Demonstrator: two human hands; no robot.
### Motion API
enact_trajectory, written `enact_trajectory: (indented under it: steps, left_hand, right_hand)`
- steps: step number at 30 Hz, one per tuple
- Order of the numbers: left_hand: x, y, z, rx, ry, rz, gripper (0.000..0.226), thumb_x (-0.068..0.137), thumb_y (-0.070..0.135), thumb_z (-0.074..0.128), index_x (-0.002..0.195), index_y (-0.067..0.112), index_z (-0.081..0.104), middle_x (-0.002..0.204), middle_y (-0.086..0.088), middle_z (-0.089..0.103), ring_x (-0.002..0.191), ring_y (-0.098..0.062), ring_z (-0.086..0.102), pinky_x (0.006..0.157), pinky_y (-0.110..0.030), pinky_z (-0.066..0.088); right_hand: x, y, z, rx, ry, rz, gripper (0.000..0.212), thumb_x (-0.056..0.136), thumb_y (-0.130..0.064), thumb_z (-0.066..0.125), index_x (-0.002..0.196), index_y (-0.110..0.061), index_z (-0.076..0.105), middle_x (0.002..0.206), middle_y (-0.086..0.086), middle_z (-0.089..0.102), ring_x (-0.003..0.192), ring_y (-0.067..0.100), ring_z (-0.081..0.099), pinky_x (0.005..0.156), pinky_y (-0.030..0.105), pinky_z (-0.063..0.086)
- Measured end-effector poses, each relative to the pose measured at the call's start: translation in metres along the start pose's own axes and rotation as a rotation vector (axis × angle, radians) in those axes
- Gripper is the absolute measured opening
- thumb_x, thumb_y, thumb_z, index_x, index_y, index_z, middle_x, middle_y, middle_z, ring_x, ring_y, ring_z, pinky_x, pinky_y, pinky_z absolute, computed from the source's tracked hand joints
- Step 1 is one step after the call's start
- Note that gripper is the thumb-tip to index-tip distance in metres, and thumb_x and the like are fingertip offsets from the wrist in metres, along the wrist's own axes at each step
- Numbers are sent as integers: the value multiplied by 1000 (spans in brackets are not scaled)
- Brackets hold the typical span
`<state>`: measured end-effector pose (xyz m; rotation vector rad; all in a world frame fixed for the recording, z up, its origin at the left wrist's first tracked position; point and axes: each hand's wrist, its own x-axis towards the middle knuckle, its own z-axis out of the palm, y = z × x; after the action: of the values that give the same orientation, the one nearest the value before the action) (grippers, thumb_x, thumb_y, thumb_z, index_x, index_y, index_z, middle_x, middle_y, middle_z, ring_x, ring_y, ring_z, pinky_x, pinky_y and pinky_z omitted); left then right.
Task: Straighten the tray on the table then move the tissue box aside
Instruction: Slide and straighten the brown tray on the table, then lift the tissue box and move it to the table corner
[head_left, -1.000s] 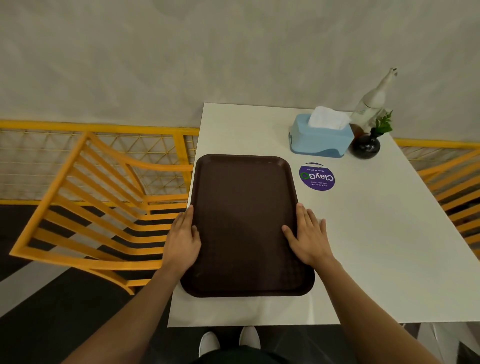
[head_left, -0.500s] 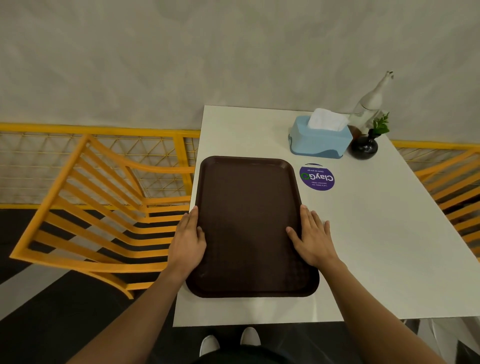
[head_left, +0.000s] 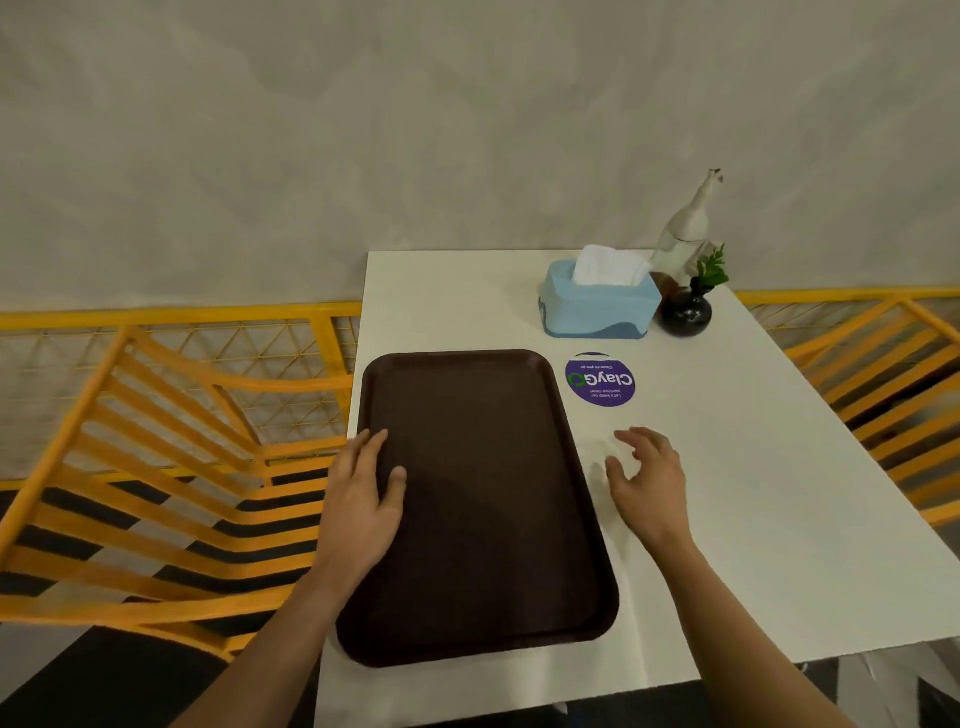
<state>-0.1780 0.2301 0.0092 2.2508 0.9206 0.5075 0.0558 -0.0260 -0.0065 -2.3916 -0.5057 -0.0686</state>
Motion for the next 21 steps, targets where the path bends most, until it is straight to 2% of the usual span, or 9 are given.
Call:
enact_trajectory:
  steps: [3,6,9,11,15,19,21]
  left_hand:
    - [29,34,14,-20,-12,87,50,98,32,54,146,23,45,152,1,38,142,-19,33,115,-40,33]
    - [63,72,38,-40,-63,143,50,96,29,57,144,26,45,147,3,43,137,-17,38,108,-36,37]
    - [99,111,67,-67,-82,156,51,95,28,58,144,24,46,145,2,46,134,-18,42,107,-33,36]
    - [122,136,88,-96,-75,149,51,94,28,59,143,23,48,142,-1,49,130,-17,46,104,-27,35]
    - [163,178,132,-162,-49,104,54,92,26,63,144,20,47,137,-2,53,103,1,46,93,-19,33]
    - [197,205,175,-211,-37,37,68,89,30,69,149,18,39,143,-6,48,128,-17,48,97,-23,35]
    - [209,215,193,-240,-35,23,76,86,34,74,150,21,35,145,-4,46,124,-11,46,94,-23,36]
  right_hand:
    - [23,11,-14,50,0,40,29,88,-12,71,116,-21,69,129,2,58,92,11,61,76,16,48]
    - [58,24,-27,60,-25,36,29,87,-3,68,111,-18,72,123,2,60,87,8,61,69,6,42]
    - [104,32,-41,58,-22,33,28,87,0,67,110,-16,73,123,4,60,87,11,61,74,13,46]
    - [137,35,-47,58,-20,44,26,89,-3,68,111,-16,72,124,5,61,89,12,62,77,19,48]
    - [201,43,-48,113,-19,53,29,93,-14,67,122,-15,67,128,5,62,99,16,65,79,21,45]
    - [251,52,-34,236,-88,14,51,92,-27,68,139,-19,51,139,2,55,117,17,57,82,22,44]
    - [270,58,-24,274,-128,-5,63,90,-35,71,145,-23,42,143,-1,51,125,17,53,92,29,48]
